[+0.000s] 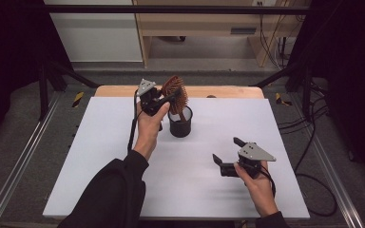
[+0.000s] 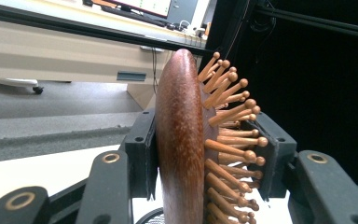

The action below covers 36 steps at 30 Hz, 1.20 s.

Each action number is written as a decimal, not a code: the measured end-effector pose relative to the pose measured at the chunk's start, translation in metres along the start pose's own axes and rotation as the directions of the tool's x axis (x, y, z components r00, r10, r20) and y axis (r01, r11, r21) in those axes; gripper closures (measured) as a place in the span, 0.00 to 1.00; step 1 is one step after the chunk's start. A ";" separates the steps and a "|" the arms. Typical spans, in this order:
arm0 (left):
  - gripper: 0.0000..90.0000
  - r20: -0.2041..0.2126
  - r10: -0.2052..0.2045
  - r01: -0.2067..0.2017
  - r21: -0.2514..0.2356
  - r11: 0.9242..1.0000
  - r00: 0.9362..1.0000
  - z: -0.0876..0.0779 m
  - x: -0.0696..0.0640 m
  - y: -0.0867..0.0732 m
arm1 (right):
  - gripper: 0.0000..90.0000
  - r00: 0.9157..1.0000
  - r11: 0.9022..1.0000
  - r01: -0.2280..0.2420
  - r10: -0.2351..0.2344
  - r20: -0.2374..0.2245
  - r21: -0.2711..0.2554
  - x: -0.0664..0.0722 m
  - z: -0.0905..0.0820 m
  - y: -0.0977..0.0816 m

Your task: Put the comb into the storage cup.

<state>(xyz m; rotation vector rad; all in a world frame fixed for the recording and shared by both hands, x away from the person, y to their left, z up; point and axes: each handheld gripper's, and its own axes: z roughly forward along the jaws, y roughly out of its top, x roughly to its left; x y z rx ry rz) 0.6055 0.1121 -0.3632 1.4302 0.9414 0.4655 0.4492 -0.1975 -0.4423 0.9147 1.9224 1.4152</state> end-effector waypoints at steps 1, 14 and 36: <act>0.55 0.000 0.000 0.000 0.001 1.000 1.000 0.000 0.001 0.000 | 0.04 1.000 1.000 0.000 0.000 0.000 0.000 0.000 0.000 0.000; 0.53 -0.012 0.012 -0.011 0.014 1.000 1.000 -0.001 0.011 0.001 | 0.04 1.000 1.000 -0.001 0.001 -0.001 0.003 0.000 0.000 0.000; 0.50 -0.031 0.001 0.000 0.026 1.000 1.000 -0.002 0.024 0.000 | 0.04 1.000 1.000 0.000 0.000 -0.004 0.008 0.000 0.002 0.000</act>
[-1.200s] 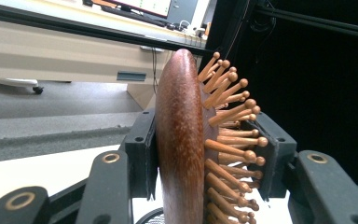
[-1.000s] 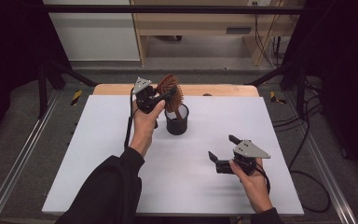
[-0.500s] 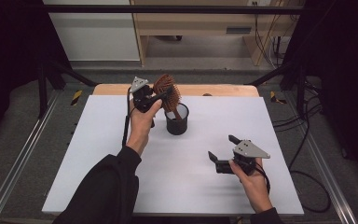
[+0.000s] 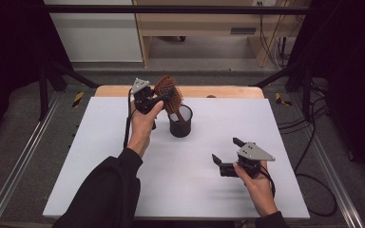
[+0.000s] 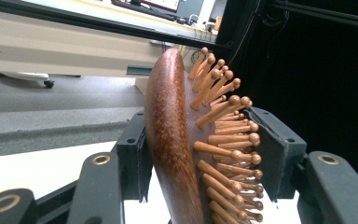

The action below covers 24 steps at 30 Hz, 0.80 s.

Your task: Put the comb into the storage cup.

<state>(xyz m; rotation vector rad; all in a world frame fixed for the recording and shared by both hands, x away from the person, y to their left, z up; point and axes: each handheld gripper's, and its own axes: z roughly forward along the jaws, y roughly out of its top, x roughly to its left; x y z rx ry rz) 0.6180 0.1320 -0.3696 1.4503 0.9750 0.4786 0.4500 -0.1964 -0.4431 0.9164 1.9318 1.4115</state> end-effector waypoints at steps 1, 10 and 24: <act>0.49 -0.003 -0.001 0.001 0.000 1.000 1.000 0.000 0.001 0.000 | 0.04 1.000 1.000 0.000 0.000 0.000 0.000 0.000 0.000 0.000; 0.48 -0.015 0.002 -0.002 0.002 1.000 1.000 -0.001 0.005 0.000 | 0.04 1.000 1.000 0.000 0.000 -0.001 0.003 0.000 0.000 0.000; 0.46 -0.026 0.000 0.000 0.003 1.000 1.000 -0.002 0.008 -0.001 | 0.04 1.000 1.000 -0.001 0.001 -0.005 0.005 0.001 0.001 0.000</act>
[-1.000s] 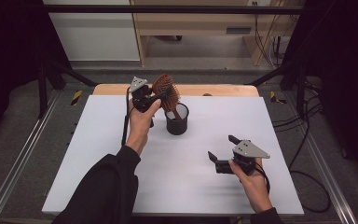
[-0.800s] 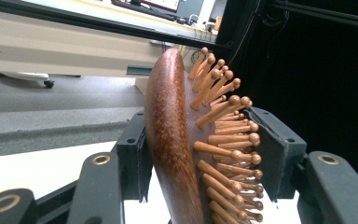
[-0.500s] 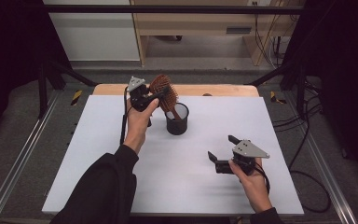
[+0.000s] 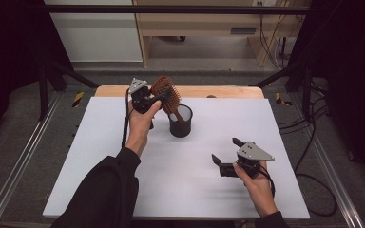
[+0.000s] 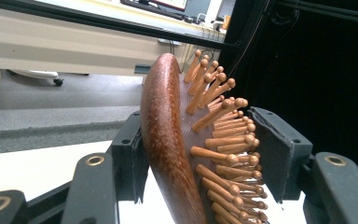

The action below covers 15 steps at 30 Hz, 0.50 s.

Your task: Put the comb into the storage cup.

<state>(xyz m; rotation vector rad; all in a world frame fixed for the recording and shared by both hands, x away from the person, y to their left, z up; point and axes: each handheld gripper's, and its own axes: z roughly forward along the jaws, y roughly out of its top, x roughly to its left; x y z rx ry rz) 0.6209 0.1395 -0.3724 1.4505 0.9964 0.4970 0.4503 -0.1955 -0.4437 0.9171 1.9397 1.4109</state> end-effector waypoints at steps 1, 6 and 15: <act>0.46 -0.001 0.000 0.000 0.000 1.000 1.000 0.000 0.000 0.000 | 0.04 1.000 1.000 0.001 -0.001 -0.001 0.001 0.000 0.000 0.000; 0.46 -0.005 -0.002 0.002 0.001 1.000 1.000 0.000 0.001 -0.001 | 0.04 1.000 1.000 0.003 -0.003 -0.002 0.004 0.000 0.001 0.000; 0.45 -0.014 -0.009 0.009 0.002 1.000 1.000 0.000 0.005 -0.002 | 0.04 1.000 1.000 0.001 -0.001 -0.001 0.005 0.000 0.001 0.000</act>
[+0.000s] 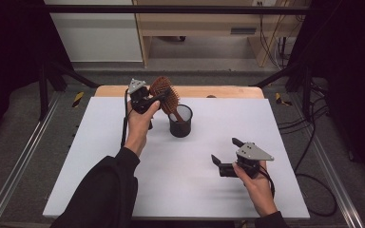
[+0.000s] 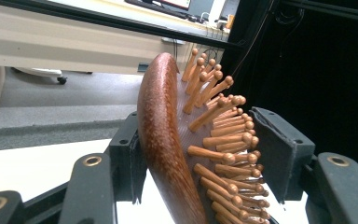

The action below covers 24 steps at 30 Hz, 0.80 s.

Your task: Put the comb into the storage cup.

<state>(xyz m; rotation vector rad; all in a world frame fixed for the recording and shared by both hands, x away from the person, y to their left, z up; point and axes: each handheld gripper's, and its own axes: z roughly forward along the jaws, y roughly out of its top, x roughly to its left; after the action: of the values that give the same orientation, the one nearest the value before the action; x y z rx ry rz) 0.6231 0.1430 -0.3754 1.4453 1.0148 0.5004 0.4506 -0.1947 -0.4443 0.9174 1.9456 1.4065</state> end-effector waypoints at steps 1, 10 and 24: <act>0.45 -0.003 -0.003 0.003 0.000 1.000 1.000 0.000 0.000 0.000 | 0.04 1.000 1.000 0.000 0.000 -0.001 0.000 0.000 0.000 0.000; 0.44 -0.003 -0.010 0.010 0.000 1.000 1.000 0.000 0.003 -0.002 | 0.04 1.000 1.000 -0.001 0.001 0.000 0.001 0.000 0.000 0.000; 0.43 -0.008 -0.002 0.002 0.004 1.000 1.000 -0.001 0.004 -0.002 | 0.04 1.000 1.000 0.000 0.000 0.002 0.001 0.000 0.000 0.000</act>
<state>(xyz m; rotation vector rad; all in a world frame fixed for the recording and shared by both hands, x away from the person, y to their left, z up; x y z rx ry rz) 0.6236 0.1467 -0.3784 1.4471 1.0237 0.5028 0.4505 -0.1949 -0.4441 0.9185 1.9447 1.4045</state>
